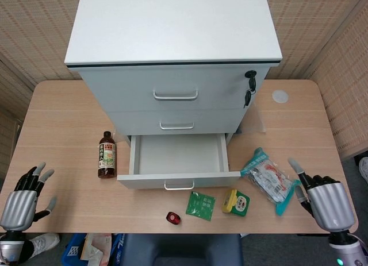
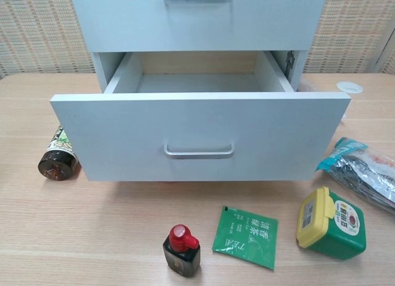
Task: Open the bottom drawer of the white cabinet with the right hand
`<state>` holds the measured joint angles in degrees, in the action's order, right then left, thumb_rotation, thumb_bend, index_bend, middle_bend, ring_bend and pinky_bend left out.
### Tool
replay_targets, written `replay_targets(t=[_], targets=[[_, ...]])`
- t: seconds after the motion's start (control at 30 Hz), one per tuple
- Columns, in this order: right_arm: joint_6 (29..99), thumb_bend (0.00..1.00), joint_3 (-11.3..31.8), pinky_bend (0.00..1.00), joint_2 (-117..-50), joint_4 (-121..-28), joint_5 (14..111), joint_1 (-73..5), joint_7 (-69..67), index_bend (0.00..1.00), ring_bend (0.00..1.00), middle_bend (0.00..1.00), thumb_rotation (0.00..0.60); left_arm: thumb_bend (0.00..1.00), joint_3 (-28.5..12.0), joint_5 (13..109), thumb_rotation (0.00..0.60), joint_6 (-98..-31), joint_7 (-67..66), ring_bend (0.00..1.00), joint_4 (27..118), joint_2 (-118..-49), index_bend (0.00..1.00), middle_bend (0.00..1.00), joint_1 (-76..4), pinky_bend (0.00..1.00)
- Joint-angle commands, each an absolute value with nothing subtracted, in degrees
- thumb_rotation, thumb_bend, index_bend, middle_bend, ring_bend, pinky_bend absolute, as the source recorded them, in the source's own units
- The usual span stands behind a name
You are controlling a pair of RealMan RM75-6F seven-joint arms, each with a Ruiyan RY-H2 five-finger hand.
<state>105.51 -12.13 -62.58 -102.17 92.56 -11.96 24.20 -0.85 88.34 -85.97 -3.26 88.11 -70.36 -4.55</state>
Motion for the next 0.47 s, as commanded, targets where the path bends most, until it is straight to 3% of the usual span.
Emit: replay_targets(t=[0.03,0.17,0.47], targets=[[103.1,0.36,-9.8,0.52,-62.1,-96.0,86.0,-8.3,16.7,0.14,0.38,0.39,0.600,0.36,-0.8,88.5,0.600,-86.1,-3.7,0.04,88.5,-70.4,0.14,0.00,-4.6,0.12],[100.2,0.31,-8.2,0.38,-63.5,-90.4,83.9,-7.0,9.7,0.11,0.23,0.25,0.600,0.36,-0.9,88.7,0.600,-86.6,-4.2,0.04,89.0,-70.5,0.14,0.00,-4.4,0.12],[97.1,0.30,-5.3,0.35,-66.0,-83.4,83.9,-5.8,4.2,0.10,0.20,0.22,0.600,0.36,-1.0,88.6,0.600,-86.8,-4.7,0.04,89.1,-70.8,0.14,0.00,-4.4,0.12]])
